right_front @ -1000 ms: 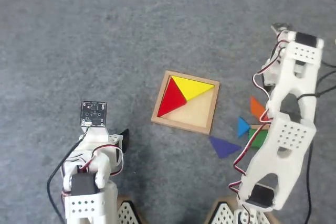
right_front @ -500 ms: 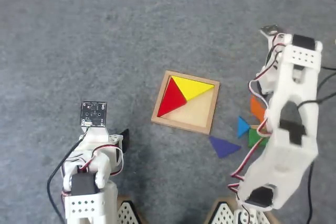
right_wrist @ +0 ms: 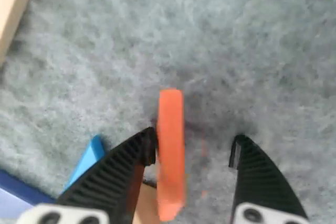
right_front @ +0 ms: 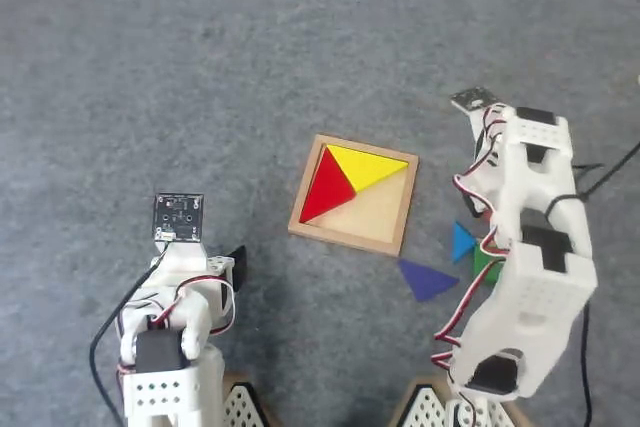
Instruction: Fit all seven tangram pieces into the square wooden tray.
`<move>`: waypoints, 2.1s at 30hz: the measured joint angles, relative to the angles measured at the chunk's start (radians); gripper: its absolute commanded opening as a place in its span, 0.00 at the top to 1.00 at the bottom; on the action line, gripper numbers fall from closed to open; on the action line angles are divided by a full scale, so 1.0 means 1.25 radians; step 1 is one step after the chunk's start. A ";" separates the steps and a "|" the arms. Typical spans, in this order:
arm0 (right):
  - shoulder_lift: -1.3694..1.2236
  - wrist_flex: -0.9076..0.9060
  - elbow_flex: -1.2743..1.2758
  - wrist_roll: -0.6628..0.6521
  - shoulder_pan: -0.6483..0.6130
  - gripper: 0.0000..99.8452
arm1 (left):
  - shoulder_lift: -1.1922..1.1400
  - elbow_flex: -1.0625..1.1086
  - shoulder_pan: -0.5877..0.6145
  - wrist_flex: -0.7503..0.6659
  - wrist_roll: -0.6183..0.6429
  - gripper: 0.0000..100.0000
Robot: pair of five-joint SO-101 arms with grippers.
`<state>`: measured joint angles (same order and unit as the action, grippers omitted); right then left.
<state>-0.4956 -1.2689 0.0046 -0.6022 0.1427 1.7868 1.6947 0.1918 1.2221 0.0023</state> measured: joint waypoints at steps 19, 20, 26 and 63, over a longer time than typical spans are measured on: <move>-0.209 -0.096 -0.344 0.249 0.010 0.89 | 0.000 0.000 0.000 0.000 0.000 0.76; -0.223 -0.101 -0.365 0.261 0.016 0.89 | 0.000 0.000 0.000 0.000 0.000 0.76; -0.252 -0.177 -0.455 0.313 0.044 0.83 | 0.000 0.000 -0.001 0.000 0.000 0.76; -0.161 -0.155 -0.259 0.034 0.041 0.86 | 0.000 0.000 -0.001 0.000 0.000 0.76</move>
<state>-0.6966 -1.4622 -0.3191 -0.5593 0.1933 1.7868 1.6947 0.1903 1.2221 0.0023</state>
